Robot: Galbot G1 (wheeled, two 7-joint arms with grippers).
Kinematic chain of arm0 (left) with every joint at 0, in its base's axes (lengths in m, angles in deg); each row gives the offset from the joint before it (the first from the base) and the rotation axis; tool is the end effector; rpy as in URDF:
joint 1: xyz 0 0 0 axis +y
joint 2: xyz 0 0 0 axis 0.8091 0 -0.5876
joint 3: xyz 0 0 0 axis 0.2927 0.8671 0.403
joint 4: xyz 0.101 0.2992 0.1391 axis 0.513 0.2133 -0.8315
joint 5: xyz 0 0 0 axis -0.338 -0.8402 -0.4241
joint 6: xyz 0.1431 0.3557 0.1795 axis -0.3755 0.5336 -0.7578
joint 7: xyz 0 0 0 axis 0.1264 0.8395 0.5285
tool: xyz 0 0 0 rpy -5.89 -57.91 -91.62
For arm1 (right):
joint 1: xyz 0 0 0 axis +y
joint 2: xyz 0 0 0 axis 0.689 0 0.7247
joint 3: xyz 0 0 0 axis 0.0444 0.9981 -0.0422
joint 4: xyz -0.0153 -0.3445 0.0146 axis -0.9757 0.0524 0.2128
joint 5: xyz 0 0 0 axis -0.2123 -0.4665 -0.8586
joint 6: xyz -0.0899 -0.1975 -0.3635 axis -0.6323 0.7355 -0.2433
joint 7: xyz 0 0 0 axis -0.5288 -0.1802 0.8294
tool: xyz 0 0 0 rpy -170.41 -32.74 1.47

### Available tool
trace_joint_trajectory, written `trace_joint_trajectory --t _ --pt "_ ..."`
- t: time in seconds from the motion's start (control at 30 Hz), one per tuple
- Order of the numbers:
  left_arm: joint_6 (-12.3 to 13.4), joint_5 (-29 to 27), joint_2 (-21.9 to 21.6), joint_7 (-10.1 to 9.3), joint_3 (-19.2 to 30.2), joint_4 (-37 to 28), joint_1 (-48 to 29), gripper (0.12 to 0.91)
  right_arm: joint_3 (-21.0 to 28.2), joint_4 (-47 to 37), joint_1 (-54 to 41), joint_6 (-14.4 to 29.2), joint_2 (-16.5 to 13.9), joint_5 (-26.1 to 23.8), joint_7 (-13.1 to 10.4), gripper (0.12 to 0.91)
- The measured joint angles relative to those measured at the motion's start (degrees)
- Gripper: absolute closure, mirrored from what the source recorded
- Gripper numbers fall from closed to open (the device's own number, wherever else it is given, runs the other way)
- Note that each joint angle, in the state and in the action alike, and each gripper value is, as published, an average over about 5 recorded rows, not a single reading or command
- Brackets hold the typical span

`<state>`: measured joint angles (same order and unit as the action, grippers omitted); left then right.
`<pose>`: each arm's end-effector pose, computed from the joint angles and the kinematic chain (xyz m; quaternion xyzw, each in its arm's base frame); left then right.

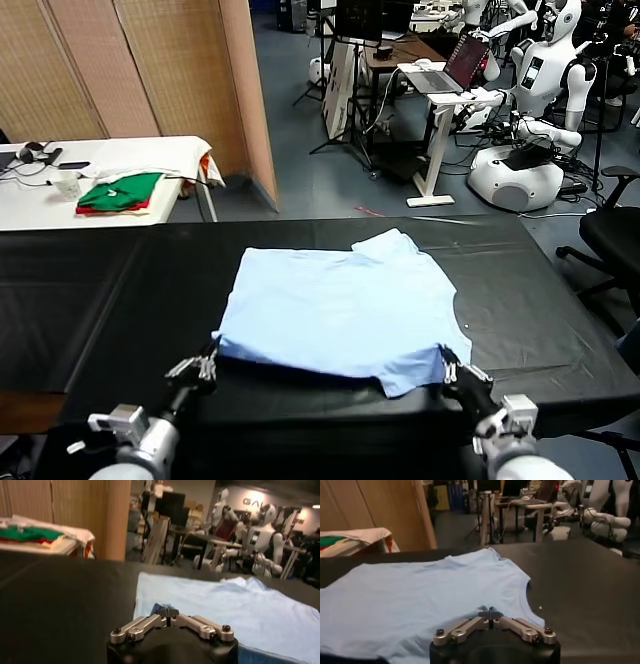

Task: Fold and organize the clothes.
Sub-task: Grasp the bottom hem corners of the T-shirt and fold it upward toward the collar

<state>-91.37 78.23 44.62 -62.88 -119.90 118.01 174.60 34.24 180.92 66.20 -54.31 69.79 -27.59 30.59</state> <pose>0.2530 0.0612 -0.2809 -0.0782 -0.9879 0.0519 0.1236 0.3045 -0.0433 -0.2670 0.0370 -0.9848 -0.0012 0.1698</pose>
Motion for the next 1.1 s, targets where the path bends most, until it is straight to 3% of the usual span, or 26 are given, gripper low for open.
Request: trace_joint_trajectory --t 0.6,0.7,0.87,0.97,1.1 --pt "0.5 -0.5 -5.4 -0.33 3.4 -10.4 -9.9 0.884 4.0 -9.7 -9.4 0.5 0.1 -2.2 1.1 0.876" --pt "0.5 -0.5 -5.7 -0.43 3.9 -11.8 -11.0 0.884 4.0 -10.2 -9.6 0.3 0.2 -2.3 1.9 0.776" --pt "0.2 -0.6 -5.5 -0.87 4.3 -12.9 -12.1 0.844 2.8 -8.3 -7.9 -1.7 -0.2 -2.1 4.1 0.466" --pt "-0.3 -0.7 -4.6 -0.92 3.9 -12.7 -11.8 0.701 1.3 -5.6 -5.6 -2.7 -0.6 -1.9 4.7 0.279" --pt "-1.2 -0.9 -3.5 -0.92 3.5 -11.2 -10.4 0.438 -1.0 -1.9 -1.4 -2.8 -0.9 -1.7 4.8 0.15"
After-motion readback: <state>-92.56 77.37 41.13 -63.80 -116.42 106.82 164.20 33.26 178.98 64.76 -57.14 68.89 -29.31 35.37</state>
